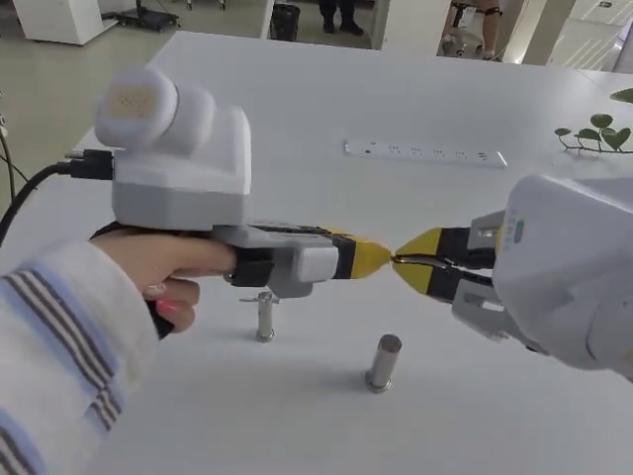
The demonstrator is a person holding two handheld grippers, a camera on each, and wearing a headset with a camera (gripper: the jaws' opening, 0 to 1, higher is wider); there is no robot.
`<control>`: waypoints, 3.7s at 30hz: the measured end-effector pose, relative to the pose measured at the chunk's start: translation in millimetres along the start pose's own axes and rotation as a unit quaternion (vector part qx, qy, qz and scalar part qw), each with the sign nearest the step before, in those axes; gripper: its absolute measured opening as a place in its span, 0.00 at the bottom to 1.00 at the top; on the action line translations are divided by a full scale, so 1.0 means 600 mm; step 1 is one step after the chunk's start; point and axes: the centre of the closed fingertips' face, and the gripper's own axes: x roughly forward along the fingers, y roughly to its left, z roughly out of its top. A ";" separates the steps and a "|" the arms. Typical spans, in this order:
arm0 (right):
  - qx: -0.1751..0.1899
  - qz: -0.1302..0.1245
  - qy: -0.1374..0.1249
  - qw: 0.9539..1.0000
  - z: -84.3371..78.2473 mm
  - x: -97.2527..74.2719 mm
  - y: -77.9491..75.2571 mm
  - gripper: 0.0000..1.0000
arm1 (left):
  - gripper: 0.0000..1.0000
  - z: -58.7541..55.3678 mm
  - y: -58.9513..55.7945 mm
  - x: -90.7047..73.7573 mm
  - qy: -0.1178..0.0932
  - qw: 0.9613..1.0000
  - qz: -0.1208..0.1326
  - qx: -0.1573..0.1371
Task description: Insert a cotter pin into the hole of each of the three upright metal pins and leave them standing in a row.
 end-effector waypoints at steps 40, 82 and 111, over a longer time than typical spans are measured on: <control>0.000 0.040 -0.032 0.999 0.009 0.007 0.034 0.00 | 0.00 -0.029 0.001 -0.009 0.020 0.999 0.009 -0.034; 0.235 0.147 -0.045 0.960 -0.015 -0.007 0.033 0.42 | 0.00 0.029 -0.022 -0.046 -0.060 0.970 -0.009 0.237; 0.252 0.226 -0.108 0.935 0.039 -0.024 0.051 0.09 | 0.00 0.018 -0.066 -0.048 -0.058 0.949 -0.070 0.302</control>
